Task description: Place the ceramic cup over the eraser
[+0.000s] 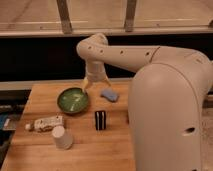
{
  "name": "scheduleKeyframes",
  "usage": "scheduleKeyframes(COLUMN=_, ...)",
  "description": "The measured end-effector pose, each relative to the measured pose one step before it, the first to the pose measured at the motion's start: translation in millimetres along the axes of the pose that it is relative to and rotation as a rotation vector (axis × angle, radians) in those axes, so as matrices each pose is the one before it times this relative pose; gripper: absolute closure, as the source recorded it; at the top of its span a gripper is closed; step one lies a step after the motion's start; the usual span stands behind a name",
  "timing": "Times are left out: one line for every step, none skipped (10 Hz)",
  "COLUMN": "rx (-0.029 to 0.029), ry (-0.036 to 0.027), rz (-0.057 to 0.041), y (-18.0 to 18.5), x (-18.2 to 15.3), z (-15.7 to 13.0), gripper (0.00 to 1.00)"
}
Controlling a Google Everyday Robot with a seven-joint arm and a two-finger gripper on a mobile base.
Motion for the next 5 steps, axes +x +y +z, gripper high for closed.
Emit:
scheduleKeyframes(rx=0.00000, ry=-0.00010, rz=0.00000, y=0.00, x=-0.01, z=-0.05, gripper=0.21)
scheduleKeyframes(rx=0.00005, ry=0.00010, rz=0.00003, y=-0.01, x=0.01, z=0.04, gripper=0.21)
scheduleKeyframes(rx=0.00033, ry=0.00014, rz=-0.00051, y=0.04, x=0.08, z=0.10, gripper=0.21)
scheduleKeyframes(rx=0.00028, ry=0.00032, rz=-0.00229, y=0.66, x=0.35, z=0.18, gripper=0.21)
scheduleKeyframes(rx=-0.00132, ry=-0.00426, rz=-0.02307, y=3.50, x=0.41, z=-2.06, gripper=0.21)
